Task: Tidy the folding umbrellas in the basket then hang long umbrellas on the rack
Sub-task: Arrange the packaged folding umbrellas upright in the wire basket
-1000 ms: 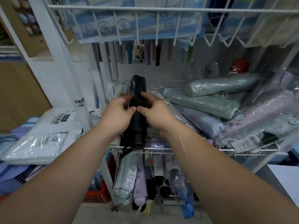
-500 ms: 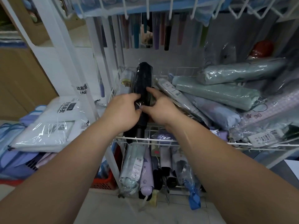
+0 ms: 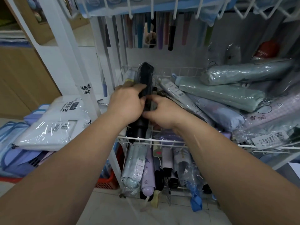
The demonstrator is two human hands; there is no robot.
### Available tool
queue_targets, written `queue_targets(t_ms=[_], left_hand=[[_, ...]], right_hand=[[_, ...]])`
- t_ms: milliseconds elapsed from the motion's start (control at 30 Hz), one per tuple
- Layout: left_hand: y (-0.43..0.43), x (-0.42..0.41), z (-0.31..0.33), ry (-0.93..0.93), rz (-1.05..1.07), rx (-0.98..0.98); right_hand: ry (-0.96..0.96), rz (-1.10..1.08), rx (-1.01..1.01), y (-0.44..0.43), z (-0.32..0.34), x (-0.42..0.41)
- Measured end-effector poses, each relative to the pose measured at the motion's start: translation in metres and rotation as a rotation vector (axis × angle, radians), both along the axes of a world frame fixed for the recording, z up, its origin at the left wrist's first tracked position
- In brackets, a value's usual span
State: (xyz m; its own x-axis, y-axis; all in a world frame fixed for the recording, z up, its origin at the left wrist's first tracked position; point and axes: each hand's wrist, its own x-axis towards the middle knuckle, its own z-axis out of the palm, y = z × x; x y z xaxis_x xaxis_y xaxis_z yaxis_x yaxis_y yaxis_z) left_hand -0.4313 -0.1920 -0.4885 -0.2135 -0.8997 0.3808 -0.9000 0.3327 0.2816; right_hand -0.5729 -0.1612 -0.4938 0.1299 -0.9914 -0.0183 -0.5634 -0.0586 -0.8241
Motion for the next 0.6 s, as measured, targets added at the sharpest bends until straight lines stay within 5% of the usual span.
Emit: queue_targets(t_ms=[167, 600], left_hand=[[-0.001, 0.004, -0.001, -0.074, 0.021, 0.037], [-0.003, 0.009, 0.004, -0.134, 0.001, 0.079]], right_hand=[[-0.137, -0.132, -0.08, -0.015, -0.003, 0.016], [0.37, -0.011, -0.256, -0.03, -0.002, 0.011]])
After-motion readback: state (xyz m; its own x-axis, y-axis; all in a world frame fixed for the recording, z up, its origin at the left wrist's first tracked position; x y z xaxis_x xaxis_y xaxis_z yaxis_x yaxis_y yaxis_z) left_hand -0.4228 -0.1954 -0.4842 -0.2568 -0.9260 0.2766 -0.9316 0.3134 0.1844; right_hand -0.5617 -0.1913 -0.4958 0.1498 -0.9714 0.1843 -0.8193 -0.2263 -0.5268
